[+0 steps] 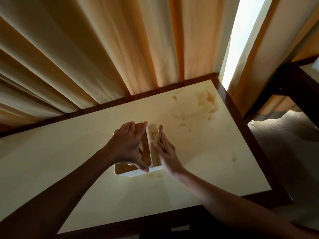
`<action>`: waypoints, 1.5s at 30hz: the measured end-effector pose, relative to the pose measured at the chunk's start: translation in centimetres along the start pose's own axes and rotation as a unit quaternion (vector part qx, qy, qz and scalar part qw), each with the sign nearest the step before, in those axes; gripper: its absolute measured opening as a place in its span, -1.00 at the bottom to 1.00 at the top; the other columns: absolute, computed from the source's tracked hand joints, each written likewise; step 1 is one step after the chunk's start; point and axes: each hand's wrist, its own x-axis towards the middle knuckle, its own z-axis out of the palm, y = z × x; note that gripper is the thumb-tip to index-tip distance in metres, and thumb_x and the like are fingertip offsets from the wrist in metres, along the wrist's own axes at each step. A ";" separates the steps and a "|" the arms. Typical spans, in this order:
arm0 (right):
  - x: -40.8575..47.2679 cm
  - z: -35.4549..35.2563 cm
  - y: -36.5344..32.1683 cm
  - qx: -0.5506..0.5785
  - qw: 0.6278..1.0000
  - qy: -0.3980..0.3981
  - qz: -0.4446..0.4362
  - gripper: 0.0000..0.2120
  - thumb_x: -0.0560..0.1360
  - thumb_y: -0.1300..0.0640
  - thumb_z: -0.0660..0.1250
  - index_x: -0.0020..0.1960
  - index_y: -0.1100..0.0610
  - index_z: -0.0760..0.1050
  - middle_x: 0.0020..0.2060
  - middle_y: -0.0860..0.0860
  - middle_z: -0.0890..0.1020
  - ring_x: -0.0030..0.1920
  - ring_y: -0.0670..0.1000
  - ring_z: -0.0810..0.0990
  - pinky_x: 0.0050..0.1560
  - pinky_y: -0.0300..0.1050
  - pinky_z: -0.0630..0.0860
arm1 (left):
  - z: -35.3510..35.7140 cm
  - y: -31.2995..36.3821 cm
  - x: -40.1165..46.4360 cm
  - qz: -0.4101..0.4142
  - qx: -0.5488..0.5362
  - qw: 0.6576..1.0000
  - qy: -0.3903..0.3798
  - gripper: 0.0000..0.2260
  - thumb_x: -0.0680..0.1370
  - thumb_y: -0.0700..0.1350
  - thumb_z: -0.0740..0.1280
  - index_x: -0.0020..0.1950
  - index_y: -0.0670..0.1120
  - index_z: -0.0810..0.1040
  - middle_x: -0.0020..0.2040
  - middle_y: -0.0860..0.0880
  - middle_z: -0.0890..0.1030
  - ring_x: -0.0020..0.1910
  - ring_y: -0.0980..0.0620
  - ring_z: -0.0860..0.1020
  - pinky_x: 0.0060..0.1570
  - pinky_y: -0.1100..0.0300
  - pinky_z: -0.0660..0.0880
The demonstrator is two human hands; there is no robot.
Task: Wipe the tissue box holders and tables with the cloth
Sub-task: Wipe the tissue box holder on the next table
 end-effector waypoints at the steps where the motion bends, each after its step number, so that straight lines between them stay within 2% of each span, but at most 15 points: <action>1: -1.3 0.0 0.2 0.018 1.000 0.003 0.000 -0.47 0.62 0.07 0.31 0.55 -0.08 0.24 0.30 -0.02 0.56 0.29 -0.05 0.57 0.20 -0.14 0.56 | 0.0 -0.1 0.1 0.000 0.001 1.000 0.007 0.39 -0.06 0.73 0.13 0.50 0.09 -0.45 0.61 -0.17 -0.04 0.57 -0.23 -0.08 0.49 -0.19 0.11; 4: -4.0 -0.5 0.3 0.107 0.993 0.028 0.028 -0.60 0.63 0.28 0.25 0.45 0.10 0.41 0.23 0.05 0.65 0.26 0.02 0.60 0.18 -0.15 0.56 | 0.1 -0.1 0.2 0.001 0.003 1.000 0.016 0.39 -0.07 0.74 0.12 0.51 0.10 -0.44 0.58 -0.18 0.04 0.55 -0.22 0.00 0.46 -0.18 0.17; 6: -4.4 -1.7 -0.4 0.195 0.975 0.057 0.094 -0.70 0.68 0.21 0.16 0.36 0.15 0.50 0.17 0.13 0.68 0.23 0.13 0.62 0.14 -0.04 0.59 | 0.0 -0.2 0.1 0.006 0.001 1.000 0.008 0.36 -0.05 0.72 0.14 0.48 0.14 -0.49 0.59 -0.18 -0.02 0.57 -0.24 -0.07 0.48 -0.21 0.12; 8: -4.3 -3.1 -1.6 0.304 0.932 0.081 0.179 -0.67 0.71 0.09 0.08 0.33 0.21 0.48 0.14 0.22 0.67 0.17 0.18 0.66 0.08 0.05 0.62 | -0.3 -0.5 0.2 0.024 -0.001 1.000 -0.011 0.32 0.03 0.66 0.26 0.45 0.21 -0.52 0.61 -0.16 -0.13 0.57 -0.24 -0.18 0.51 -0.23 -0.01; 10: -4.0 -4.5 -2.6 0.373 0.889 0.130 0.231 -0.60 0.71 -0.02 0.06 0.31 0.25 0.47 0.12 0.27 0.67 0.15 0.23 0.66 0.17 0.19 0.58 | -1.1 -0.9 0.4 0.049 0.007 0.998 -0.028 0.30 0.08 0.58 0.37 0.41 0.29 -0.54 0.61 -0.13 -0.19 0.56 -0.22 -0.26 0.50 -0.22 -0.13; 13: -3.9 -6.0 -2.8 0.416 0.863 0.178 0.222 -0.51 0.68 -0.13 0.10 0.26 0.27 0.50 0.12 0.28 0.67 0.17 0.25 0.64 0.24 0.23 0.53 | -2.1 -1.1 0.6 0.059 0.014 0.997 -0.038 0.29 0.09 0.51 0.45 0.37 0.37 -0.54 0.60 -0.10 -0.23 0.56 -0.23 -0.26 0.46 -0.28 -0.16; 16: -4.1 -6.8 -2.3 0.459 0.845 0.182 0.206 -0.50 0.64 -0.14 0.19 0.26 0.27 0.53 0.23 0.28 0.61 0.29 0.25 0.57 0.39 0.19 0.43 | -2.5 -0.2 0.0 -0.028 -0.125 0.992 0.009 0.23 0.11 0.48 0.44 0.41 0.39 -0.47 0.61 -0.11 -0.17 0.57 -0.24 -0.14 0.46 -0.30 -0.10; 20: -4.3 -6.6 -1.9 0.436 0.858 0.157 0.224 -0.47 0.56 -0.17 0.29 0.29 0.24 0.55 0.20 0.24 0.64 0.30 0.22 0.56 0.37 0.10 0.45 | -1.3 2.2 -0.1 -0.229 -0.234 0.931 0.160 0.10 0.28 0.40 0.44 0.59 0.11 -0.16 0.59 -0.20 0.09 0.53 -0.31 0.13 0.42 -0.37 0.05; 24: -4.3 -6.0 -2.7 0.438 0.857 0.146 0.230 -0.41 0.42 -0.02 0.43 0.36 0.25 0.49 0.23 0.26 0.61 0.21 0.22 0.60 0.26 0.11 0.52 | 0.9 3.4 0.3 -0.300 -0.271 0.904 0.137 0.22 0.18 0.49 0.41 0.57 0.08 -0.22 0.60 -0.23 -0.02 0.55 -0.37 -0.04 0.40 -0.41 -0.02; 27: -4.4 -5.8 -2.6 0.442 0.853 0.151 0.234 -0.47 0.42 0.17 0.44 0.36 0.24 0.48 0.11 0.23 0.68 0.07 0.21 0.66 0.09 0.08 0.62 | 2.0 3.2 0.8 -0.319 -0.267 0.898 0.143 0.24 0.16 0.50 0.43 0.55 0.11 -0.27 0.60 -0.24 0.00 0.53 -0.40 0.02 0.39 -0.44 0.01; 32: -4.2 -5.7 -2.9 0.403 0.865 0.159 0.253 -0.81 0.63 0.29 0.21 0.17 0.27 0.54 -0.07 0.23 0.72 -0.05 0.20 0.70 -0.23 0.06 0.68 | 1.8 3.2 0.4 -0.304 -0.259 0.905 0.144 0.18 0.22 0.43 0.44 0.55 0.12 -0.26 0.58 -0.25 0.06 0.50 -0.38 0.14 0.39 -0.42 0.09; 36: -3.6 -6.4 -2.8 0.343 0.886 0.178 0.255 -0.71 0.65 0.17 0.24 0.34 0.23 0.45 0.14 0.27 0.65 0.17 0.29 0.62 0.18 0.28 0.56 | 1.1 3.7 -0.4 -0.268 -0.217 0.928 0.142 0.12 0.29 0.39 0.45 0.57 0.11 -0.21 0.57 -0.23 0.11 0.50 -0.35 0.18 0.38 -0.41 0.06; 40: -3.2 -6.9 -3.6 0.241 0.928 0.195 0.209 -0.77 0.65 0.08 0.26 0.24 0.19 0.46 0.16 0.17 0.61 0.18 0.20 0.58 0.32 0.22 0.48 | 1.0 2.4 -1.7 -0.063 -0.193 0.970 0.137 0.08 0.31 0.40 0.43 0.55 0.26 -0.26 0.62 -0.02 -0.02 0.58 -0.15 0.01 0.44 -0.36 -0.09; 43: -3.1 -6.8 -4.3 0.101 0.974 0.178 0.095 -0.83 0.65 0.10 0.26 0.14 0.13 0.57 0.02 0.12 0.67 0.06 0.07 0.64 0.14 -0.02 0.58 | 1.9 2.4 -3.0 -0.029 -0.209 0.967 0.145 0.03 0.29 0.47 0.37 0.43 0.43 -0.37 0.62 0.00 -0.09 0.59 -0.08 -0.12 0.45 -0.28 -0.21; 45: -3.1 -6.6 -4.8 0.012 0.988 0.151 0.021 -0.84 0.65 0.10 0.25 -0.03 0.08 0.58 -0.15 0.20 0.63 -0.10 0.10 0.62 -0.05 -0.01 0.56 | 2.9 2.6 -3.4 -0.056 -0.255 0.951 0.168 -0.01 0.24 0.57 0.26 0.45 0.44 -0.33 0.62 0.02 -0.12 0.59 -0.06 -0.16 0.45 -0.26 -0.24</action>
